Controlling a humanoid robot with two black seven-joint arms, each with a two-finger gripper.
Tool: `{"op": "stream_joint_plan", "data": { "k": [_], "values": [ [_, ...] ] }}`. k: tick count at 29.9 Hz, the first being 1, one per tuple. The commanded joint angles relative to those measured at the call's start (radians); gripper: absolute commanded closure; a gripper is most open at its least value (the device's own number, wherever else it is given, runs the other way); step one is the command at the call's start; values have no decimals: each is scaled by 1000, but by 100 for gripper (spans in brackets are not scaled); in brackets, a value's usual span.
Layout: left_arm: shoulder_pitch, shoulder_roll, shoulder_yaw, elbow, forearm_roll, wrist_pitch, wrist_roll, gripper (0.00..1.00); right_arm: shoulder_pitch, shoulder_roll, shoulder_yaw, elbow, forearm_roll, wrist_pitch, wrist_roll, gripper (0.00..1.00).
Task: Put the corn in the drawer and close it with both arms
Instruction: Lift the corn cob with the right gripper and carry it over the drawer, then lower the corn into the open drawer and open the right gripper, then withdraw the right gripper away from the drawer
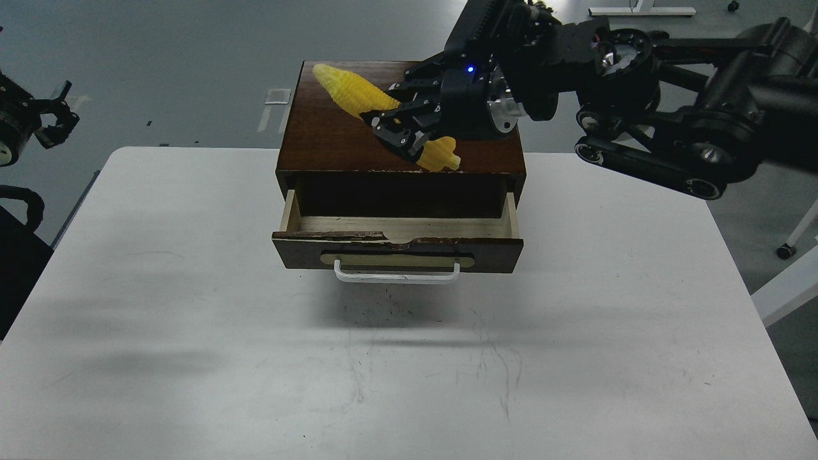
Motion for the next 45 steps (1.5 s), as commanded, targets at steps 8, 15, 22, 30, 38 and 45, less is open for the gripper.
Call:
{"op": "stream_joint_plan", "data": {
  "k": [8,15,22,30,38,45],
  "values": [
    [25,1,3,1,1,0,0,2,14,69,-140,-16,-154,0,41,77],
    [31,5,3,12,-1,0,0,2,-6,86,-152,-33,-155,0,43,56],
    [39,4,3,11,1,0,0,2,-23,86,-160,-59,-151,-2,45,32],
    [36,4,5,9,2,0,2,2,-41,87,-89,-91,-90,-17,45,23],
    [34,4,0,1,-1,0,-3,2,-49,46,73,-94,112,-15,43,5],
    [34,17,11,0,4,0,17,4,-61,-89,184,-114,393,-12,42,1]
  ]
}}
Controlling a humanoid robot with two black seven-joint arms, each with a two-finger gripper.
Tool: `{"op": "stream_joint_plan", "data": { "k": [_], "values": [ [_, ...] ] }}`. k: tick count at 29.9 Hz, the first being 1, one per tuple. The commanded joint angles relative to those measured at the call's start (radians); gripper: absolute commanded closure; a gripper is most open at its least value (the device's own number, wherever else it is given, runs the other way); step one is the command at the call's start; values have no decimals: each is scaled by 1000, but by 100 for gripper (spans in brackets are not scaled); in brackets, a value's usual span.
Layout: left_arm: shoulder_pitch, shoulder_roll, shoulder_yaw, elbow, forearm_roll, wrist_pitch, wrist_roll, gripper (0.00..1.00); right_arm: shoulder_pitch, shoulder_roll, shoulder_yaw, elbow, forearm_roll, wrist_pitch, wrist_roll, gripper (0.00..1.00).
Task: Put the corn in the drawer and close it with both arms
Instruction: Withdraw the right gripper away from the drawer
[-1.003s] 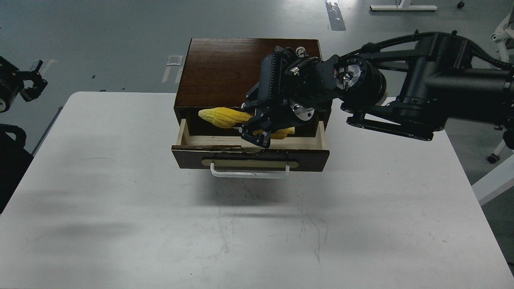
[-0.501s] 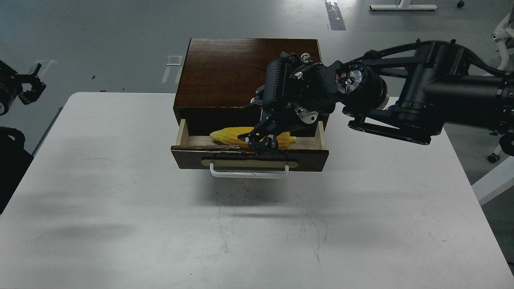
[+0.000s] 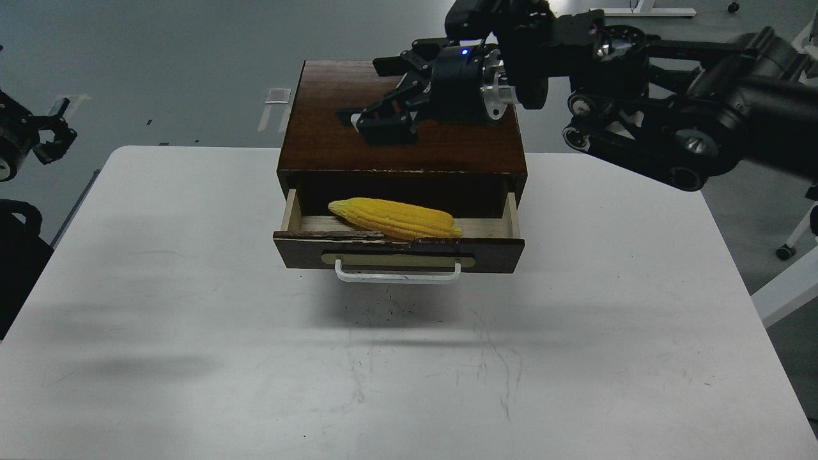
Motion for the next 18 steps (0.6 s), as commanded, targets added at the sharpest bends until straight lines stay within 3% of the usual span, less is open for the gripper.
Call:
{"op": "stream_joint_plan", "data": {
  "k": [1,9,11,12,15,18],
  "values": [
    [1,17,12,0,2,0,1,4,-16,-61,38,-24,182,0,-1,1],
    [2,54,15,-27,11,0,5,4,-110,-185,163,-126,721,10,-7,0],
    [5,83,19,-149,19,0,13,3,-140,-222,166,-175,901,13,-7,0],
    [5,83,19,-150,19,0,13,3,-140,-222,166,-175,902,13,-7,0],
    [7,131,67,-331,51,0,47,3,-182,-250,170,-208,1081,19,-9,0],
    [13,139,93,-478,65,0,51,3,-200,-277,181,-257,1224,86,-13,0]
  ]
}}
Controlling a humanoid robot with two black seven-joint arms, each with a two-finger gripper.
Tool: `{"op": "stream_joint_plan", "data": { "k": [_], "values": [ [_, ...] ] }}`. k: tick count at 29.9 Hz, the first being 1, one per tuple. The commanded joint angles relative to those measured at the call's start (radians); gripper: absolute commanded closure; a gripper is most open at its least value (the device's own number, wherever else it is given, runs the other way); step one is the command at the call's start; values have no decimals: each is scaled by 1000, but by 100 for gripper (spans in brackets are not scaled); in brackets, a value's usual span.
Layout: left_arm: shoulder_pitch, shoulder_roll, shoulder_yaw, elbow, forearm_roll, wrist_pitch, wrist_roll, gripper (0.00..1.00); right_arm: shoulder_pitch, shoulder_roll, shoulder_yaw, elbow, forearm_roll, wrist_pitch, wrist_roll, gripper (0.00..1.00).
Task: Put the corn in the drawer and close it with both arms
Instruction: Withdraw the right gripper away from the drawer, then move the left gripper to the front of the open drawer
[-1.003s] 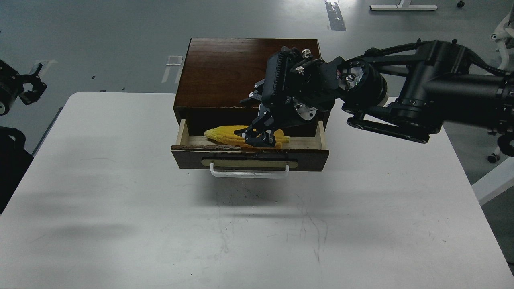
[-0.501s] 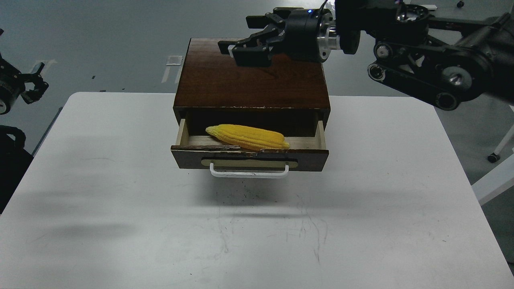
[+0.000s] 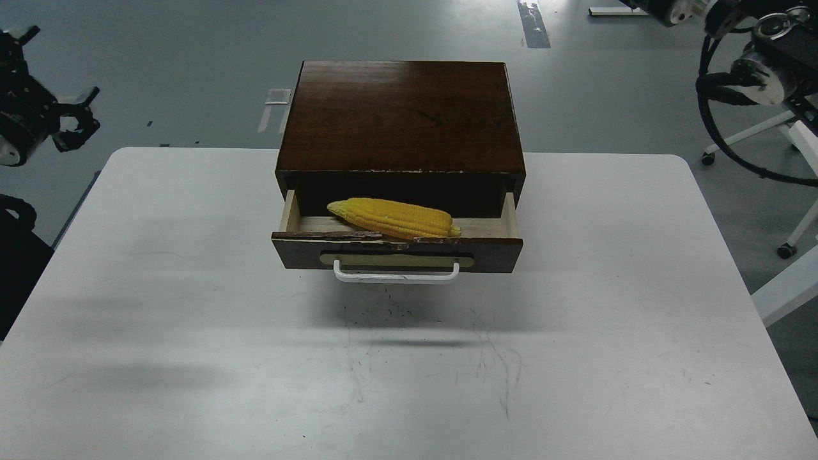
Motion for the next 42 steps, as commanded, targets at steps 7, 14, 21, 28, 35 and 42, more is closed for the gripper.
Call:
{"op": "stream_joint_plan", "data": {
  "k": [7,14,21,28,35,42],
  "values": [
    [7,85,17,-359,252,0,-3,3,-93,-22,40,-248,429,209,-28,0],
    [5,201,-13,-580,514,0,-7,13,-259,-23,62,-318,648,234,-46,0],
    [7,243,-30,-922,766,0,-7,31,-409,-23,193,-344,649,302,-45,0],
    [7,229,-27,-1126,1111,0,-6,39,-431,-20,214,-364,649,306,-39,0],
    [13,126,-4,-1125,1346,0,-7,81,-431,-14,245,-364,649,306,-37,0],
    [2,56,45,-1125,1610,0,-16,100,-432,-8,263,-362,649,306,-36,0]
  ]
}}
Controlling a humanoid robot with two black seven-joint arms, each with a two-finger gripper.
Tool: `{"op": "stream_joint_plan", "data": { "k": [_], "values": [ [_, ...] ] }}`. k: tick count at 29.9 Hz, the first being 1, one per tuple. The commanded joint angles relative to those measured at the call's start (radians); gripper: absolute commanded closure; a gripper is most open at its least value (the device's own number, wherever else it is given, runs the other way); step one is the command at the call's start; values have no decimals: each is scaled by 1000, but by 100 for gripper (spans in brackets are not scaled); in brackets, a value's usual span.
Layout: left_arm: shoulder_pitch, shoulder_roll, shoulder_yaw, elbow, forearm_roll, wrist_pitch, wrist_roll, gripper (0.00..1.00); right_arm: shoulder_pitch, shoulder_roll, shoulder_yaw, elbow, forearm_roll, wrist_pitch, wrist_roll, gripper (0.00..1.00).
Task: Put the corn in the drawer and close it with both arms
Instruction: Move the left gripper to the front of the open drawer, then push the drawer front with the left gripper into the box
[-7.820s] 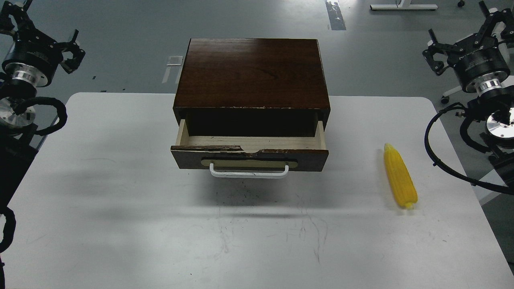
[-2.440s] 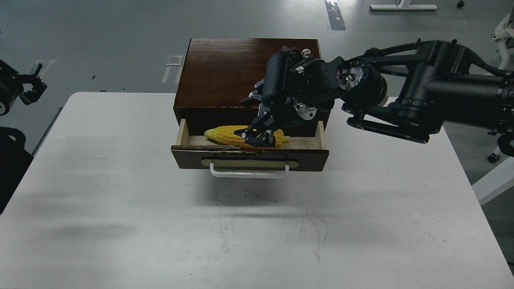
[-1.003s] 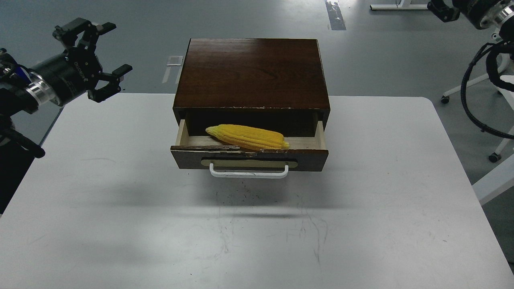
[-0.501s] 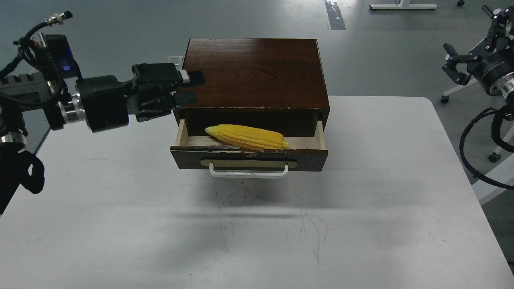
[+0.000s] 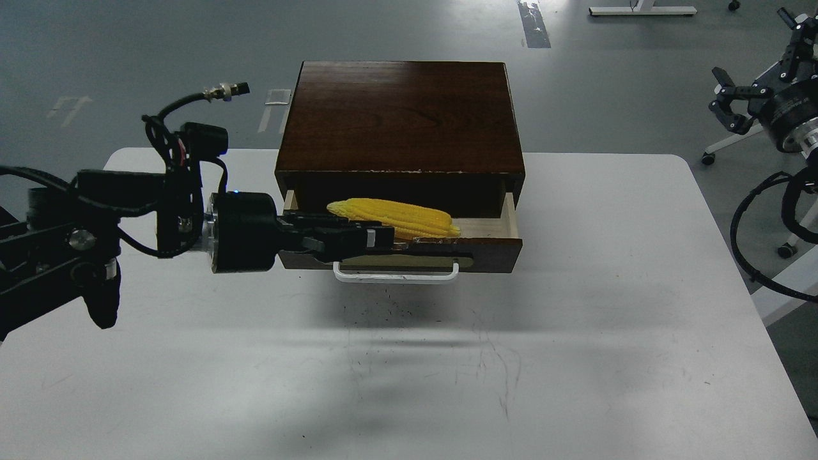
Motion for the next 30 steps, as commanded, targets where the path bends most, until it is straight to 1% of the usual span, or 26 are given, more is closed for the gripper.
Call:
{"op": "stream_joint_plan", "data": {
  "k": [1,2,6,10,14,18,22,30],
  "values": [
    [-11,-25,6,0,73,0,-13,100,0,4,23,2,0,-2,0,0],
    [-13,-28,9,0,74,0,-21,100,0,11,33,2,0,-2,0,0],
    [2,-39,15,0,90,0,-22,100,0,24,46,2,0,-3,0,0],
    [-8,-41,107,11,243,0,-19,100,0,24,49,-1,-2,-2,0,0],
    [1,-53,132,12,314,0,-19,100,-1,24,49,-21,-2,0,0,0],
    [1,-56,138,16,328,0,-13,100,-5,22,49,-23,-3,0,0,0],
    [-1,-45,159,29,398,0,-16,100,-11,22,44,-28,-3,0,0,0],
    [-2,-56,166,52,429,0,-15,100,-12,22,44,-64,-3,8,-4,0]
  ]
}}
